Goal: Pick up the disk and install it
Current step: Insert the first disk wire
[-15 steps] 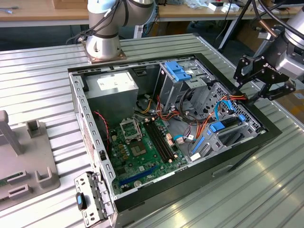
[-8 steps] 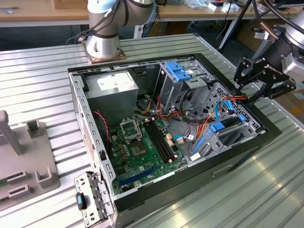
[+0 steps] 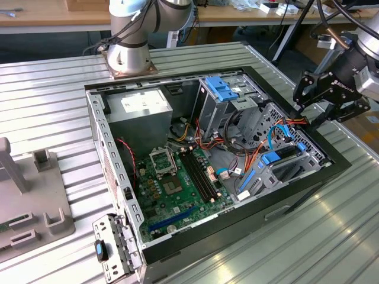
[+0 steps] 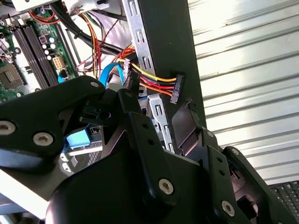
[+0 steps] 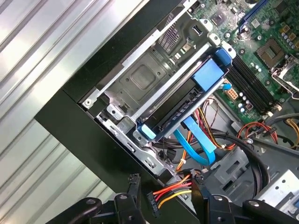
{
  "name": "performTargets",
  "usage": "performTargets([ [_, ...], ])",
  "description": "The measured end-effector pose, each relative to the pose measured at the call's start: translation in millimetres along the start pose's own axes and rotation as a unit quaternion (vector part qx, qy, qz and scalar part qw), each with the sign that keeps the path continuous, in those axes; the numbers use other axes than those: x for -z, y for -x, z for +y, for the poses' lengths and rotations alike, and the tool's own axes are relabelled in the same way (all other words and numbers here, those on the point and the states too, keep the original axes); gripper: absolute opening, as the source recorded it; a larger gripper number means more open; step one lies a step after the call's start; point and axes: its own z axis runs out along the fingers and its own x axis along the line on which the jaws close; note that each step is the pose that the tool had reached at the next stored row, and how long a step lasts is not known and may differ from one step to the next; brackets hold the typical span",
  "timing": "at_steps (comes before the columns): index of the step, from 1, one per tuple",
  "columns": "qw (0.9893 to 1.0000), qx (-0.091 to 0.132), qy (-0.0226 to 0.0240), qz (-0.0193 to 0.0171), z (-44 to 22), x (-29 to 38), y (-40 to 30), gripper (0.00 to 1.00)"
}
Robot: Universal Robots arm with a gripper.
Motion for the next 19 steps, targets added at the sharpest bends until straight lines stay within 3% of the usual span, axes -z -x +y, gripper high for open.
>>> performTargets([
  [2,1.0000,0.009,0.0006,-0.0005,-1.4,-0.5,-1.2,0.55],
  [3,0.9996,0.027,0.0020,-0.0015,-1.3,-1.0,-1.3,0.55],
  [5,0.9978,0.066,0.0042,-0.0028,-1.3,-1.8,-1.4,0.55],
  [6,0.9972,0.075,0.0030,-0.0014,-1.3,-2.1,-1.5,0.55],
  [8,0.9959,0.090,-0.0034,0.0059,-1.1,-2.4,-1.7,0.55],
  [10,0.9945,0.103,-0.0119,0.0155,-1.1,-2.7,-1.7,0.55],
  [12,0.9924,0.119,-0.0191,0.0236,-1.0,-3.3,-1.8,0.55],
  [14,0.9915,0.126,-0.0202,0.0248,2.8,-3.8,-2.4,0.55],
  [19,0.9909,0.130,-0.0213,0.0257,7.0,-3.4,-6.5,0.55],
])
